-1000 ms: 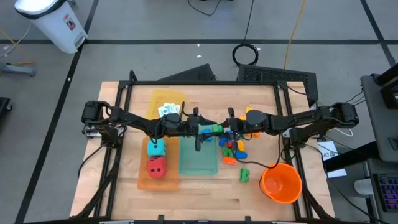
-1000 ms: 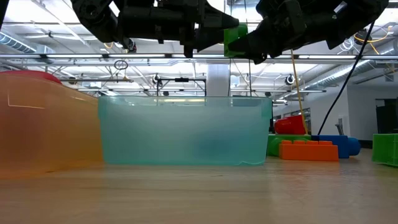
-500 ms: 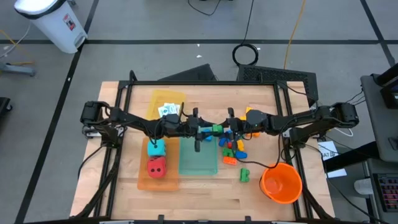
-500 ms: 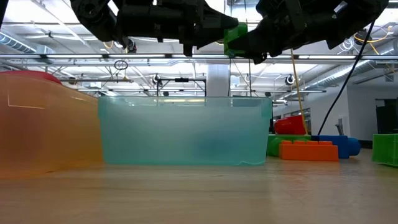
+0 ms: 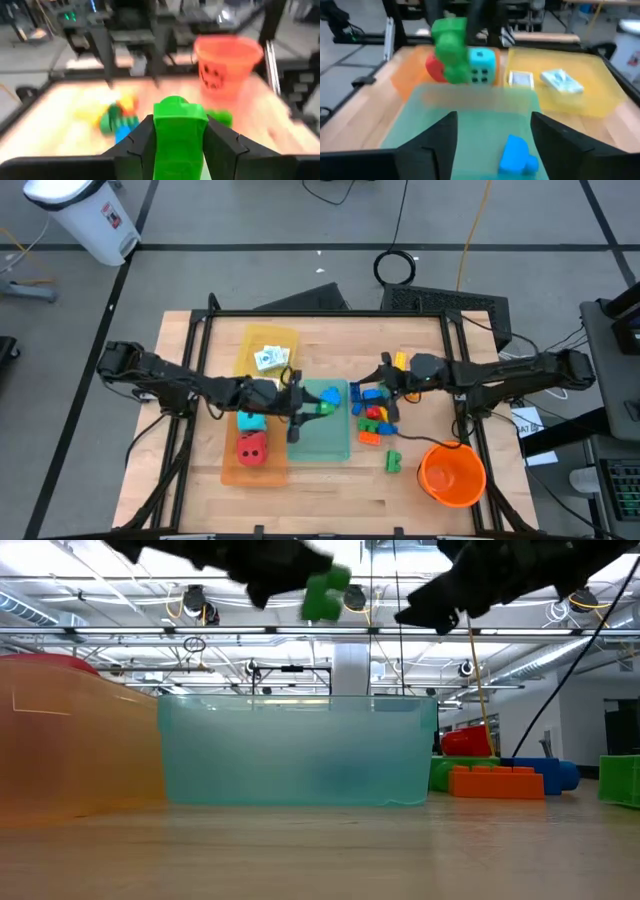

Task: Pick & Place Toys
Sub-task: Put the green game piece into the green bin, then put the red game piece into the green bin

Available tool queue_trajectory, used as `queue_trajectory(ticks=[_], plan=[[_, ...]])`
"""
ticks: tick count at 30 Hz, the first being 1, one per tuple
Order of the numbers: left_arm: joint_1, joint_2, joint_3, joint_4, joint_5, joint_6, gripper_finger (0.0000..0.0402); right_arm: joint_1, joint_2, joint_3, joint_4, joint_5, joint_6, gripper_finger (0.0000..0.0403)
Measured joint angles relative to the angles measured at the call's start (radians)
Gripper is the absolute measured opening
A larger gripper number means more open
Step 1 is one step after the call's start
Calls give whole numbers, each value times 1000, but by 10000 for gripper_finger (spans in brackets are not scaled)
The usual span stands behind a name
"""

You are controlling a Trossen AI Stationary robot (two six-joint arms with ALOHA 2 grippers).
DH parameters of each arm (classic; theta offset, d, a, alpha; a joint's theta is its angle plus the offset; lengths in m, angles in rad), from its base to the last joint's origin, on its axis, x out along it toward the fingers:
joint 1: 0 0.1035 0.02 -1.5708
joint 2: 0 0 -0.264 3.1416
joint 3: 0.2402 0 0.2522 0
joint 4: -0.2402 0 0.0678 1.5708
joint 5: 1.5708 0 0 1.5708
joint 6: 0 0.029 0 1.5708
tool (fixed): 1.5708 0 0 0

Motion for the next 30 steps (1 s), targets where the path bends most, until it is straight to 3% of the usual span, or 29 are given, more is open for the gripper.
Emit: queue_trajectory(ticks=[6, 10, 17, 20, 25, 30], plan=[[8, 1, -116, -71, 63, -75, 129, 0, -130, 2, -167, 39, 37, 230], [45, 5, -172, -122, 175, -177, 129, 0, -178, 1, -304, 148, 66, 227], [104, 17, -195, -176, 143, -293, 138, -11, -174, 1, -533, 380, 164, 224], [114, 18, -195, -173, 136, -321, 183, -26, -138, 1, -601, 298, 178, 224], [114, 18, -195, -124, 135, -330, 262, -7, -34, 1, -566, 102, 71, 222], [114, 18, -194, -79, 134, -327, 311, 22, 84, 1, -550, 99, 5, 216]])
